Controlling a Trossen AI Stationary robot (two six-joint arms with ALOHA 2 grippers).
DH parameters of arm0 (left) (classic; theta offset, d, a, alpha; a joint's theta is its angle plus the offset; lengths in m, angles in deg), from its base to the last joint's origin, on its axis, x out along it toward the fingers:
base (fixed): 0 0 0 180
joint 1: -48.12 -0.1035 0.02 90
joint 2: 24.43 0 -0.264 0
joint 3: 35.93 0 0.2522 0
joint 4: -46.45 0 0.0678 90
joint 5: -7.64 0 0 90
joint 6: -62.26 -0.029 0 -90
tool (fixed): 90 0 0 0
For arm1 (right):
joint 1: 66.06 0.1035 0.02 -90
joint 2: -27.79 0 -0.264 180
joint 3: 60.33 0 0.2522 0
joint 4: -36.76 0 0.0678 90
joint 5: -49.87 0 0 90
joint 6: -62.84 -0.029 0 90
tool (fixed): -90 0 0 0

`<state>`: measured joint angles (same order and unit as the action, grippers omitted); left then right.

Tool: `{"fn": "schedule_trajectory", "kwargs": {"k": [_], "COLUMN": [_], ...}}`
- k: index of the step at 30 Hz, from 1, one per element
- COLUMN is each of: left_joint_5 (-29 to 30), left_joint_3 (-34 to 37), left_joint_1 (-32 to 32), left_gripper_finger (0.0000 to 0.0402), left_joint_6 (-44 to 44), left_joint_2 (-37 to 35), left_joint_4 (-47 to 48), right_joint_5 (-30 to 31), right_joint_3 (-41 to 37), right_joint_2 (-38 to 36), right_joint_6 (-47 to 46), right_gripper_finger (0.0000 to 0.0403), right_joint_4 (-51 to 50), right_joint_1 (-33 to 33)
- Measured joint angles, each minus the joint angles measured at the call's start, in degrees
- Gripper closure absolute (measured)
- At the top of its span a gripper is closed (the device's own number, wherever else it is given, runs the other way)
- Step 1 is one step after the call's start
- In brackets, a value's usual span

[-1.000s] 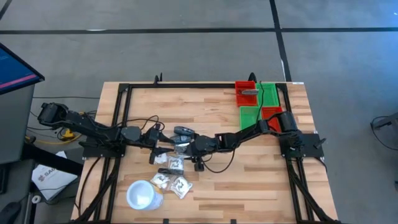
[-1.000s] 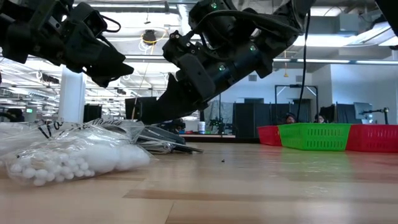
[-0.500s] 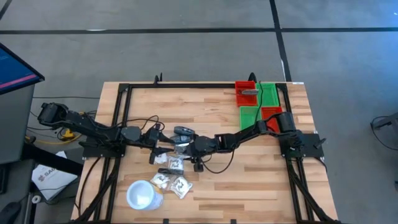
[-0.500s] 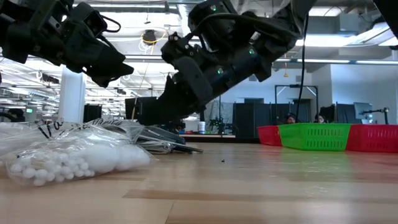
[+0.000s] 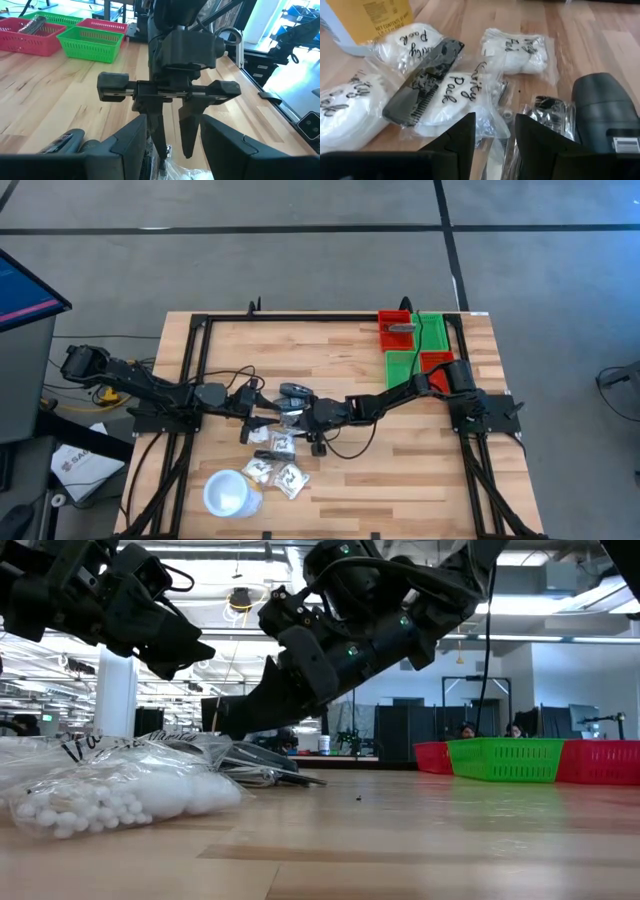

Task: Pick & Place Travel size toiletries
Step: Put the white cotton pack into the top green bin

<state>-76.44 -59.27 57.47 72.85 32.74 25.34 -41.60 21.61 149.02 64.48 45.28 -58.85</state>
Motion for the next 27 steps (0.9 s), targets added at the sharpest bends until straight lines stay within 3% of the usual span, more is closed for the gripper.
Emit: {"fn": "schedule_trajectory", "kwargs": {"k": [27], "left_joint_5": [0.0], "left_joint_3": [0.0], "left_joint_1": [0.0], "left_gripper_finger": [0.0224], "left_joint_6": [0.0], "left_joint_2": [0.0], "left_joint_4": [0.0], "right_joint_5": [-0.02], "right_joint_3": [0.0], "right_joint_2": [-0.02], "right_joint_6": [-1.7], "right_gripper_finger": [0.028], "right_joint_4": [0.87], "right_joint_1": [-0.13]}}
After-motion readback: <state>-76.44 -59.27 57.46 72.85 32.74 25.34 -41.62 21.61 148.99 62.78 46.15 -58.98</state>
